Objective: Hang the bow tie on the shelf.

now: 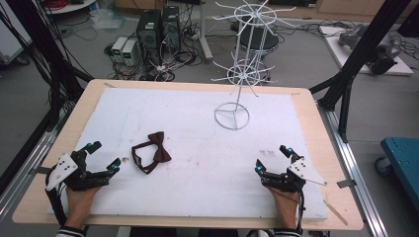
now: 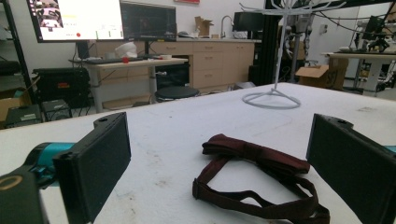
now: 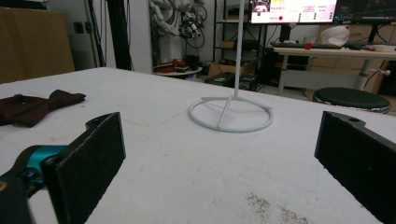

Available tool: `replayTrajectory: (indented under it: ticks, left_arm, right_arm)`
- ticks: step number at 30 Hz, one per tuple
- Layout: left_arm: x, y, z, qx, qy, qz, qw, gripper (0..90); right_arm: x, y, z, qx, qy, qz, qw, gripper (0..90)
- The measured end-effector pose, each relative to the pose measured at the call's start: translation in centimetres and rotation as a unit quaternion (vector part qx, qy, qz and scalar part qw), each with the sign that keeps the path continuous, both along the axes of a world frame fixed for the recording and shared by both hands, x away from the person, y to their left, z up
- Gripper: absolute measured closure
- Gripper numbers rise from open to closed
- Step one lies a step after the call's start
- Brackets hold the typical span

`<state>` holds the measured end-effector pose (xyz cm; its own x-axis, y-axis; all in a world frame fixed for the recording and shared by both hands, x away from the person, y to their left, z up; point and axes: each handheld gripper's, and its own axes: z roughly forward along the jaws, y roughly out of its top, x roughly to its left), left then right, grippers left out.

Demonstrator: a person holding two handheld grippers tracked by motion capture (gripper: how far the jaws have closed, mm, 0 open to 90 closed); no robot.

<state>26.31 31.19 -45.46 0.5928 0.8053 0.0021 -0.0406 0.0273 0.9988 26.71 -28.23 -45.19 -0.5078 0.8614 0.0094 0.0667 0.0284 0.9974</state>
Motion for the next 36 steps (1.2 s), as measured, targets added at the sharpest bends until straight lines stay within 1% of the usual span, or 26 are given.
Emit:
replayTrajectory:
  ticks: [4,6,12,13,14,15,16,17,18,20,21,22,23,24,25,26,27,28,29,30,31,32,33,34,36]
  left_arm:
    - [0.0,0.0,0.0,-0.002,0.000,-0.001,1.0000,6.8]
    - [0.0,0.0,0.0,0.000,0.000,-0.003,1.0000,6.8]
    - [0.2,0.1,0.0,-0.003,0.007,-0.014,0.9999,6.8]
    - [0.3,0.0,0.1,-0.002,0.012,-0.019,0.9997,6.8]
    - [0.3,0.0,0.1,-0.002,0.012,-0.019,0.9997,6.4]
    - [0.5,0.1,0.2,0.000,0.021,-0.022,0.9995,6.4]
    - [0.5,0.1,0.2,-0.009,0.025,-0.026,0.9993,6.4]
    - [0.5,0.1,0.2,-0.009,0.025,-0.026,0.9993,6.4]
    - [0.6,0.3,0.2,-0.011,0.032,-0.032,0.9989,6.4]
    - [0.7,0.3,0.3,-0.011,0.034,-0.036,0.9987,6.2]
    - [0.9,0.3,0.6,0.000,0.043,-0.037,0.9984,2.4]
    - [1.0,0.4,0.8,0.002,0.048,-0.044,0.9979,1.8]
    - [1.0,0.4,0.8,0.002,0.048,-0.044,0.9979,1.8]
    - [1.2,0.4,1.4,0.007,0.056,-0.058,0.9967,1.8]
    - [1.2,0.4,1.4,0.007,0.056,-0.058,0.9967,1.8]
    - [1.5,0.3,1.9,0.014,0.062,-0.069,0.9956,1.8]
    - [1.8,0.1,2.6,0.031,0.068,-0.084,0.9936,1.8]
    - [1.8,0.1,2.6,0.031,0.068,-0.084,0.9936,1.8]
    - [2.1,0.0,3.0,0.036,0.070,-0.095,0.9923,1.8]
    - [2.3,-0.2,3.4,0.044,0.072,-0.110,0.9903,1.8]
    - [2.7,-0.3,3.7,0.055,0.076,-0.127,0.9875,1.8]
    - [3.3,-0.8,4.2,0.087,0.088,-0.152,0.9807,1.7]
    - [3.5,-1.0,4.5,0.101,0.094,-0.160,0.9774,1.7]
    - [3.5,-1.0,4.5,0.101,0.094,-0.160,0.9774,1.7]
    - [4.0,-1.4,4.9,0.107,0.103,-0.176,0.9730,1.7]
  right_arm:
    - [0.0,0.0,0.0,0.001,0.000,0.000,1.0000,1.1]
    - [0.0,0.0,0.0,0.003,0.002,-0.001,1.0000,1.0]
    - [0.0,0.0,0.0,0.000,0.000,-0.001,1.0000,1.1]
    - [0.0,0.0,0.0,0.000,0.000,-0.001,1.0000,1.1]
    - [0.0,0.0,0.0,-0.001,-0.002,-0.001,1.0000,1.1]
    - [0.0,0.0,0.0,-0.001,-0.001,0.000,1.0000,1.1]
    - [0.0,0.0,0.0,-0.001,-0.001,-0.001,1.0000,1.1]
    - [0.0,0.0,0.0,-0.002,-0.002,-0.001,1.0000,1.1]
    - [0.0,0.0,0.0,-0.001,0.000,-0.001,1.0000,1.1]
    - [0.0,0.0,0.0,-0.001,0.000,-0.001,1.0000,1.1]
    - [0.0,0.0,0.0,0.000,0.001,-0.001,1.0000,1.1]
    - [0.0,0.0,0.0,0.000,0.001,-0.002,1.0000,1.0]
    - [0.0,0.0,0.0,0.000,0.001,-0.002,1.0000,1.0]
    - [0.0,0.0,0.0,-0.001,0.000,-0.001,1.0000,1.1]
    - [0.0,0.0,0.0,-0.001,0.000,-0.001,1.0000,1.1]
    - [0.0,0.0,0.0,-0.001,0.000,-0.001,1.0000,1.1]
    - [0.0,0.0,0.0,-0.001,0.000,-0.002,1.0000,1.1]
    - [0.0,0.0,0.0,-0.001,0.000,-0.002,1.0000,1.1]
    - [0.0,0.1,0.0,-0.002,0.000,-0.002,1.0000,1.1]
    - [0.0,0.1,0.0,-0.002,0.000,-0.002,1.0000,1.1]
    - [-0.1,0.1,0.0,-0.006,-0.002,-0.003,1.0000,1.1]
    - [-0.1,0.1,0.0,-0.006,-0.002,-0.004,1.0000,1.1]
    - [-0.1,0.1,0.0,-0.004,-0.002,-0.003,1.0000,1.1]
    - [-0.1,0.1,0.0,-0.004,-0.002,-0.003,1.0000,1.1]
    - [0.0,0.1,0.0,-0.002,-0.002,-0.005,1.0000,1.0]
